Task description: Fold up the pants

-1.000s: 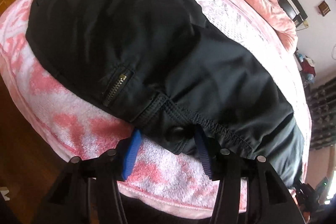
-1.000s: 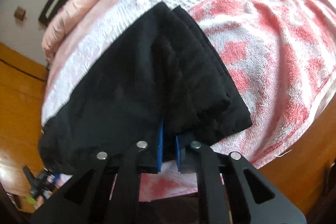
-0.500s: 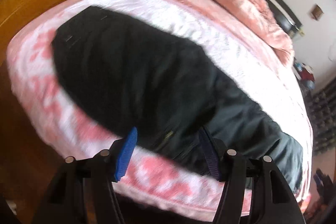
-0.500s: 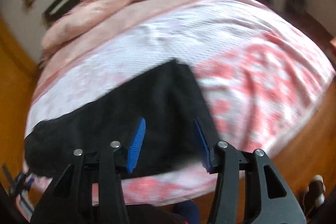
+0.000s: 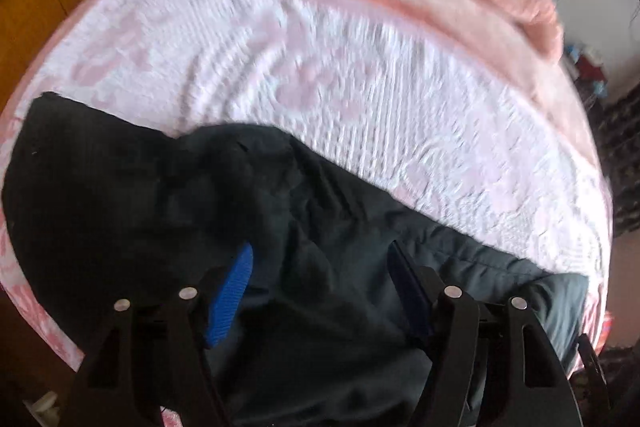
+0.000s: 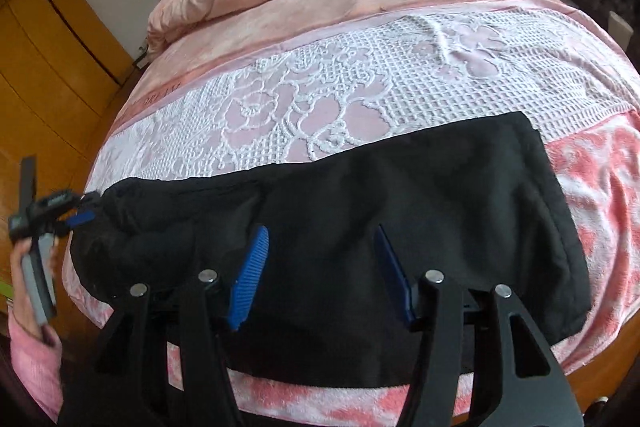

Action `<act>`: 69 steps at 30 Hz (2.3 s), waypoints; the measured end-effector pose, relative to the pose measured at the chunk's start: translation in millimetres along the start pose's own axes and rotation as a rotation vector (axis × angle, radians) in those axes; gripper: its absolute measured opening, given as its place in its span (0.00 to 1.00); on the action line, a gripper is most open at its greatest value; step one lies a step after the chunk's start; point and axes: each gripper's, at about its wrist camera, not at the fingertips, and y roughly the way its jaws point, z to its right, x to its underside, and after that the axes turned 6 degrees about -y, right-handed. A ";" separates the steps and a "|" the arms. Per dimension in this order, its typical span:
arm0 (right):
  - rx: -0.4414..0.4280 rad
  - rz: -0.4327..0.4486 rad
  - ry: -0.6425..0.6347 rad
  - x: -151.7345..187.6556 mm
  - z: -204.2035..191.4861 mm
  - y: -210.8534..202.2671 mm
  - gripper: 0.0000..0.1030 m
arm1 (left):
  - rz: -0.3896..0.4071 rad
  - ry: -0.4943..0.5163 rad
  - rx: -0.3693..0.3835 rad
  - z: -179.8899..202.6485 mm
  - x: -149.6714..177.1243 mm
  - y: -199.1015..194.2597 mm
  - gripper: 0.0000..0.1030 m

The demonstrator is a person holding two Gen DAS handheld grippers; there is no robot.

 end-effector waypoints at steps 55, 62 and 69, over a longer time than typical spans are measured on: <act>-0.300 -0.084 -0.634 -15.0 -119.9 70.9 0.74 | 0.199 0.081 0.048 -45.3 98.3 13.2 0.71; -0.420 -0.125 -0.623 -58.1 -160.9 75.7 0.74 | 0.299 0.014 0.047 -74.7 99.6 -22.6 0.72; -0.443 -0.285 -0.695 -70.3 -227.7 148.7 0.65 | 0.346 0.021 -0.113 -109.7 90.9 -19.6 0.73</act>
